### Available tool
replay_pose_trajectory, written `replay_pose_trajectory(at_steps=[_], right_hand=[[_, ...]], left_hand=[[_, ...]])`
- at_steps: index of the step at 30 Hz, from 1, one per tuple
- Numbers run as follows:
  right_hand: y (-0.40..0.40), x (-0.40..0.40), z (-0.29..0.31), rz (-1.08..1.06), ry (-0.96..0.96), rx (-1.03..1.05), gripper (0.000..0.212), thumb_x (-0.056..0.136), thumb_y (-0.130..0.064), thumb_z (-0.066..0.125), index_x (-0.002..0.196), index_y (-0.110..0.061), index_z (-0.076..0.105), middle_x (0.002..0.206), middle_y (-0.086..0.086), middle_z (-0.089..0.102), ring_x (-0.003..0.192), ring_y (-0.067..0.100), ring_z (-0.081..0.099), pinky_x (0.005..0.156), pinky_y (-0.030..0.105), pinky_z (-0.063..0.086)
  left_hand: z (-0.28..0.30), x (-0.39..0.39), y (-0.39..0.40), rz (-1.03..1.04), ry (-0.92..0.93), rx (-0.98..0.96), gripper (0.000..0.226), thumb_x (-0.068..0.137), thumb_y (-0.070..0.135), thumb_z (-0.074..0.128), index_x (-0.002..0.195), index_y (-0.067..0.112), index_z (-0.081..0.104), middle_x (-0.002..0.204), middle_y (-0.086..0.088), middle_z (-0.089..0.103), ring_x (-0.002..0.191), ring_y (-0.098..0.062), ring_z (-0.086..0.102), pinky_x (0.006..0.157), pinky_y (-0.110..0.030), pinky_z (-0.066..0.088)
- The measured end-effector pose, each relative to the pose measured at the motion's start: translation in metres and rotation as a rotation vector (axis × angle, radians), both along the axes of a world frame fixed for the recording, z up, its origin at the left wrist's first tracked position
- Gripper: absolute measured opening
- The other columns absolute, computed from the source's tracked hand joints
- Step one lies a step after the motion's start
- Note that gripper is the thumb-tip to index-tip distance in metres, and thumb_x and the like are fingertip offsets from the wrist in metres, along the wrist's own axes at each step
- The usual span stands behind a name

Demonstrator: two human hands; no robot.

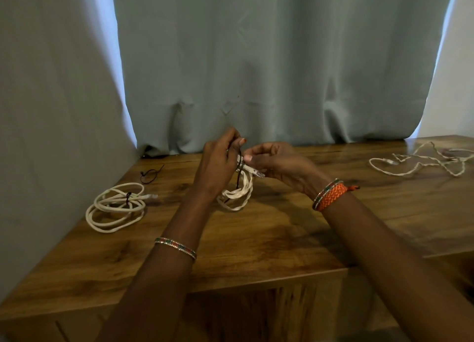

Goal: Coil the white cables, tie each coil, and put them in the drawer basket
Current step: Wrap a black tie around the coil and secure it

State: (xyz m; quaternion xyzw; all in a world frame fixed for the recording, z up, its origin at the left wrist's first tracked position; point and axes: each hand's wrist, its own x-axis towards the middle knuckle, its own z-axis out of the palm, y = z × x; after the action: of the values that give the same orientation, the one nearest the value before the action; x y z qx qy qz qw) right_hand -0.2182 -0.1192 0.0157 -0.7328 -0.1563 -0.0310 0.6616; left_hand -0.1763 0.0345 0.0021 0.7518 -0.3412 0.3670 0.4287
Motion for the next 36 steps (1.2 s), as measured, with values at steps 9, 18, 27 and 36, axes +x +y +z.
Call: replay_pose_trajectory(at_steps=[9,18,27,36], right_hand=[[0.015,-0.006,0.008,-0.175,-0.093,-0.373,0.034,0.075,-0.015,0.078,0.103,-0.008,0.058,0.074,-0.001,0.058,0.063,0.008,0.055,0.058,0.024,0.046],[0.038,-0.011,-0.015,-0.459,-0.566,-0.686,0.019,0.075,-0.009,0.068,0.086,-0.019,0.056,0.068,-0.013,0.05,0.059,0.004,0.047,0.047,0.011,0.029],[0.048,-0.004,-0.025,-0.457,-0.28,-0.206,0.024,0.075,0.002,0.067,0.064,-0.019,0.06,0.061,-0.001,0.063,0.054,0.01,0.059,0.05,0.021,0.044],[0.03,-0.002,-0.006,-0.194,-0.07,0.355,0.018,0.092,0.001,0.052,0.093,-0.005,0.07,0.08,0.005,0.073,0.071,0.01,0.069,0.062,0.02,0.054]], left_hand=[[0.0,-0.002,-0.002,-0.009,0.042,0.015,0.015,0.097,0.015,0.048,0.083,0.011,0.051,0.06,0.009,0.049,0.049,0.0,0.049,0.047,-0.008,0.032],[0.001,-0.005,-0.008,-0.017,0.011,-0.048,0.018,0.096,0.014,0.049,0.079,0.008,0.051,0.057,0.007,0.045,0.053,-0.001,0.046,0.051,-0.011,0.031],[0.003,-0.009,-0.008,-0.019,-0.045,-0.039,0.018,0.096,0.014,0.048,0.081,0.005,0.051,0.061,0.008,0.048,0.056,-0.002,0.045,0.052,-0.012,0.031],[0.001,-0.008,-0.006,-0.001,-0.05,-0.101,0.019,0.096,0.008,0.047,0.078,0.014,0.047,0.058,0.009,0.043,0.052,-0.002,0.043,0.049,-0.012,0.028]])
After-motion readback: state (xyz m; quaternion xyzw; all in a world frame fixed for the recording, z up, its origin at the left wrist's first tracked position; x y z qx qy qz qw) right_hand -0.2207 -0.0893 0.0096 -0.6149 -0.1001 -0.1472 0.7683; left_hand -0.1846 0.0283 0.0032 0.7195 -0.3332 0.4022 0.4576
